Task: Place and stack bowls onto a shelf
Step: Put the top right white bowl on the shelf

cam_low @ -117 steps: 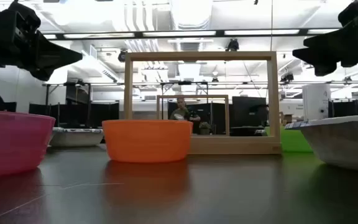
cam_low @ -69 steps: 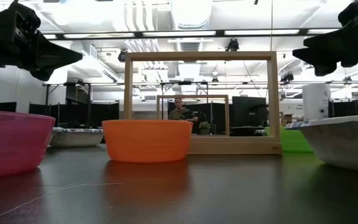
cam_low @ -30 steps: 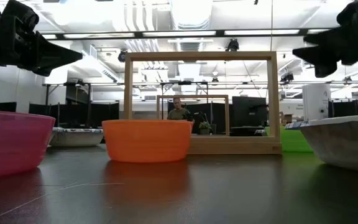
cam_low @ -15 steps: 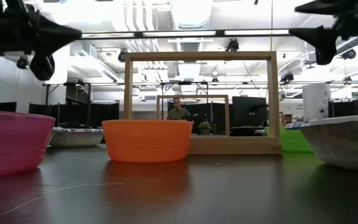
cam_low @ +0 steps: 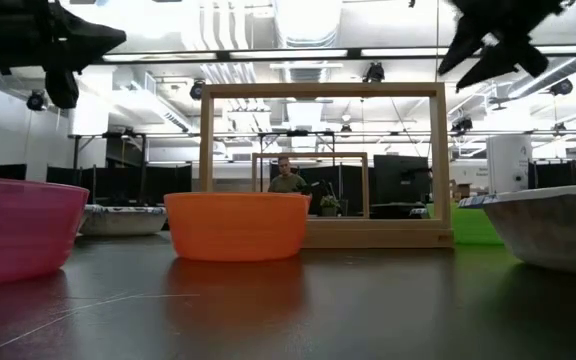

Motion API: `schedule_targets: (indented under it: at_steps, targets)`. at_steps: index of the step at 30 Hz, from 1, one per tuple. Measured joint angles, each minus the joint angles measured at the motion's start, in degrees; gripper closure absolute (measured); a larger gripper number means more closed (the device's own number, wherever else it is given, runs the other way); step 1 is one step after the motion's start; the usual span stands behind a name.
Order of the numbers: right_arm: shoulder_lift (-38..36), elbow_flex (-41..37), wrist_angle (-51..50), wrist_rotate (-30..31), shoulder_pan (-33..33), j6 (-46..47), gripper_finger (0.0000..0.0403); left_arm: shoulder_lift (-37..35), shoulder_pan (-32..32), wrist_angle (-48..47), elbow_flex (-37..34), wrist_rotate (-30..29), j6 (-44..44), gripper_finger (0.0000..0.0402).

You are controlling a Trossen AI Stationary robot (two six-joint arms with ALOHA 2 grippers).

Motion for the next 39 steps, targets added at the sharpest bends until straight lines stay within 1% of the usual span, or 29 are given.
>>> schedule_targets:
  at_steps: [3,6,9,13,18,20,31,37,39]
  targets:
    - [6.9,5.2,-4.3,-8.5,-7.0,-0.2,0.0188,0.0,0.0,3.3,0.0,-0.8,7.9,0.0402]
    - [13.5,8.7,-8.0,-16.0,-13.9,-2.7,0.0188,0.0,0.0,5.3,0.0,-1.4,14.8,0.0402]
    - [19.1,11.2,-8.4,-21.2,-19.8,-6.4,0.0188,0.0,0.0,7.0,0.0,-2.7,20.2,0.0402]
    - [26.0,13.4,-8.7,-25.6,-23.9,-8.4,0.0188,-0.1,0.0,7.7,0.0,-6.3,25.9,0.0402]
    - [32.2,15.8,-8.0,-25.7,-25.2,-11.4,0.0188,-0.1,0.0,7.2,0.0,-12.2,31.4,0.0402]
    - [34.1,16.6,-7.7,-25.8,-25.1,-11.4,0.0188,-0.1,0.0,7.2,0.0,-13.3,32.5,0.0402]
    - [43.5,16.9,-6.1,-25.5,-25.1,-10.7,0.0188,0.0,0.0,5.8,0.0,-13.4,32.7,0.0402]
    - [46.7,16.9,-6.0,-21.7,-25.2,-10.3,0.0188,0.0,0.0,5.4,0.0,-13.4,32.2,0.0402]
    - [47.4,16.9,-6.0,-21.3,-25.5,-10.4,0.0188,0.0,0.0,5.4,0.0,-13.4,32.1,0.0402]
